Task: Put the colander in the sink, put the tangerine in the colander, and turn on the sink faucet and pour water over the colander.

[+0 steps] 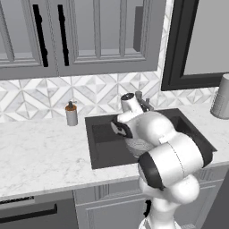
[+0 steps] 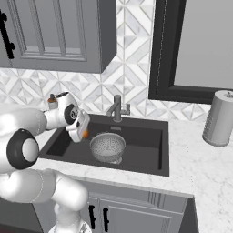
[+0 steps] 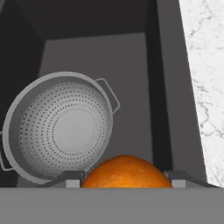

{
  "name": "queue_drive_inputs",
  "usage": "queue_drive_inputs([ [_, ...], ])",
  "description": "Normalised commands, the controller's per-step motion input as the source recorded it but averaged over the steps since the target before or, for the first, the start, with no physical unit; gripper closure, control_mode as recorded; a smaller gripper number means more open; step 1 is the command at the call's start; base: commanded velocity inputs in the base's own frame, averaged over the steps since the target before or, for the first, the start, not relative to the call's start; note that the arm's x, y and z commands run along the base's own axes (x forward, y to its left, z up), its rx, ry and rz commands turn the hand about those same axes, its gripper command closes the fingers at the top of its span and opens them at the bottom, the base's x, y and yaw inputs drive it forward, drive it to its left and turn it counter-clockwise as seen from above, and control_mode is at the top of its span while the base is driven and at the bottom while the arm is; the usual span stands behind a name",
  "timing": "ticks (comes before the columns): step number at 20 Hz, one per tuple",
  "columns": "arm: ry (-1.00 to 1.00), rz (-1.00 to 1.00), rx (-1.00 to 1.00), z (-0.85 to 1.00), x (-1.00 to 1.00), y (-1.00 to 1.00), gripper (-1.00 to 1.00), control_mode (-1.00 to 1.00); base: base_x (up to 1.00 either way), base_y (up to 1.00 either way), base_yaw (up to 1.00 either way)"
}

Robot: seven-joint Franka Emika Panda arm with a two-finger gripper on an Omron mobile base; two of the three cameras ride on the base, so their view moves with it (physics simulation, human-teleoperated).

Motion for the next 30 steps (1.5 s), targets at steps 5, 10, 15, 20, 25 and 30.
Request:
queue_drive_inputs([
  [5, -0.04, -0.04, -0.01, -0.32, -0.04, -0.48, 1.0, -1.0, 0.0, 0.0, 0.0],
  [10, -0.15, 0.07, -0.01, -0.27, -0.16, -0.26, 1.0, -1.0, 0.0, 0.0, 0.0],
  [15, -0.02, 0.05, -0.05, -0.23, 0.0, -0.1, 1.0, -1.0, 0.0, 0.0, 0.0],
  [20, 0.0, 0.0, -0.1, -0.27, 0.0, 0.0, 1.0, -1.0, 0.0, 0.0, 0.0],
  [25, 0.0, 0.0, -0.07, -0.15, 0.1, 0.0, 1.0, -1.0, 0.0, 0.0, 0.0],
  [30, 0.0, 0.01, -0.01, -0.25, 0.27, 0.0, 1.0, -1.0, 0.0, 0.0, 0.0],
])
